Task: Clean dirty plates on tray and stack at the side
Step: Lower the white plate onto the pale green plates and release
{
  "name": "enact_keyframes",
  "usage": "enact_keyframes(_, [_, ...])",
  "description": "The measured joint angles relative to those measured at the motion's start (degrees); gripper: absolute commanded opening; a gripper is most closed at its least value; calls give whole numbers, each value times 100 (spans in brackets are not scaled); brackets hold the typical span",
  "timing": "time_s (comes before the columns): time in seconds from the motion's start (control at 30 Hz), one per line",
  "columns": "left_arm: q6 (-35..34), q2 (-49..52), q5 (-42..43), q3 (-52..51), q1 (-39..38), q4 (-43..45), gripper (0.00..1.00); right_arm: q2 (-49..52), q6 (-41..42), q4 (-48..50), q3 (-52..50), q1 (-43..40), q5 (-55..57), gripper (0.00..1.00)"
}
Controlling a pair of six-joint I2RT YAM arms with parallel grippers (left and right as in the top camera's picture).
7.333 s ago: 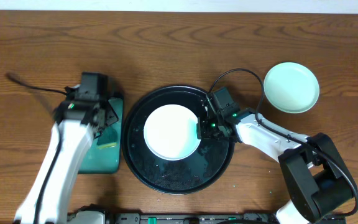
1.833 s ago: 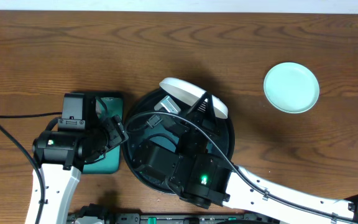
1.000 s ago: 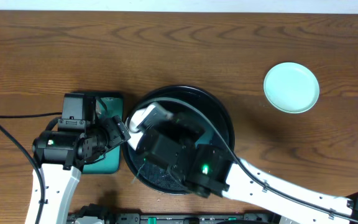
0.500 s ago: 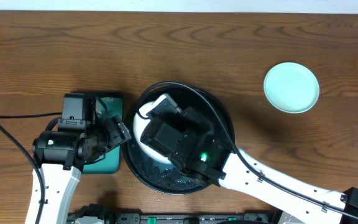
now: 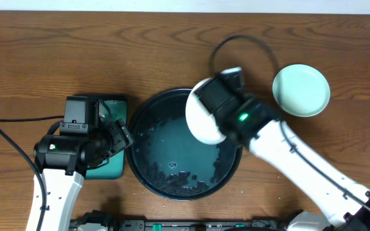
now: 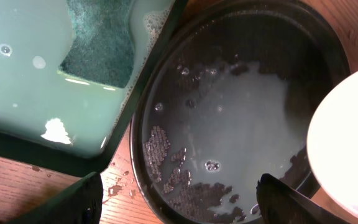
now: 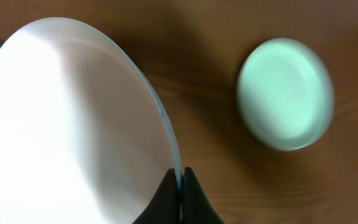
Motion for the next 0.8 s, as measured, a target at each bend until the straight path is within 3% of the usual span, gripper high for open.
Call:
enact_keyframes(0.43, [2, 0, 0, 0, 0, 17, 79, 2, 446, 509, -136, -4061, -2804, 1])
enact_keyframes(0.53, [2, 0, 0, 0, 0, 17, 79, 2, 442, 597, -304, -4964, -3060, 1])
enact_keyframes(0.8, [2, 0, 0, 0, 0, 35, 79, 203, 358, 1071, -758, -6367, -3272, 1])
